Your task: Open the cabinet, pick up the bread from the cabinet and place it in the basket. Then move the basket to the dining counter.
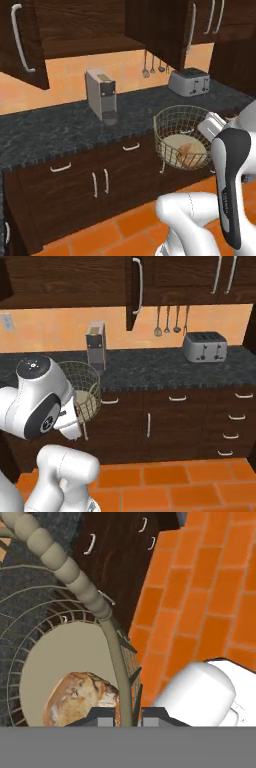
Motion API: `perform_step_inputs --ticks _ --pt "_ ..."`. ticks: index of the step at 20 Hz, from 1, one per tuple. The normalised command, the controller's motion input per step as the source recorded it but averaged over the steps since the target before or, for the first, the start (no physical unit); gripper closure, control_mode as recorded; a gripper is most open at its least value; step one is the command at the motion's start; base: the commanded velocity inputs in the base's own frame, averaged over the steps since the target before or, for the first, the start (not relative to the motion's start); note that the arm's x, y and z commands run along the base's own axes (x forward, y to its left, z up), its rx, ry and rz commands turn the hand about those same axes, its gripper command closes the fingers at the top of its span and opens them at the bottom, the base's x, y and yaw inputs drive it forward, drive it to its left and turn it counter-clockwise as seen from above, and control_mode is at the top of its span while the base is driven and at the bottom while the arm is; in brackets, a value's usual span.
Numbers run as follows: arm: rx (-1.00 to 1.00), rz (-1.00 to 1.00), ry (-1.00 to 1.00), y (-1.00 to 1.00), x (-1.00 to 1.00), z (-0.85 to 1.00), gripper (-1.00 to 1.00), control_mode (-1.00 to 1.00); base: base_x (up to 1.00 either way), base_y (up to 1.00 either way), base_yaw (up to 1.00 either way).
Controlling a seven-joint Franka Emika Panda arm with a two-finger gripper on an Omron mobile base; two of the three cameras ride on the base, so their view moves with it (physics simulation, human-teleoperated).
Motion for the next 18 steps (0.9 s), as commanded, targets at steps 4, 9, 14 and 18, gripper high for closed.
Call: perform_step_inputs --ticks 4,9,14,18 --pt "0.0 0.0 0.0 0.0 0.0 0.0 1.0 1.0 0.0 0.0 -0.9" --pt "0.0 0.0 0.0 0.0 0.0 0.0 1.0 1.0 0.0 0.0 -0.97" --pt "0.0 0.0 0.0 0.0 0.0 0.0 1.0 1.0 0.0 0.0 -1.0" --pt "0.0 0.0 0.0 0.0 0.0 0.0 1.0 1.0 0.0 0.0 -1.0"
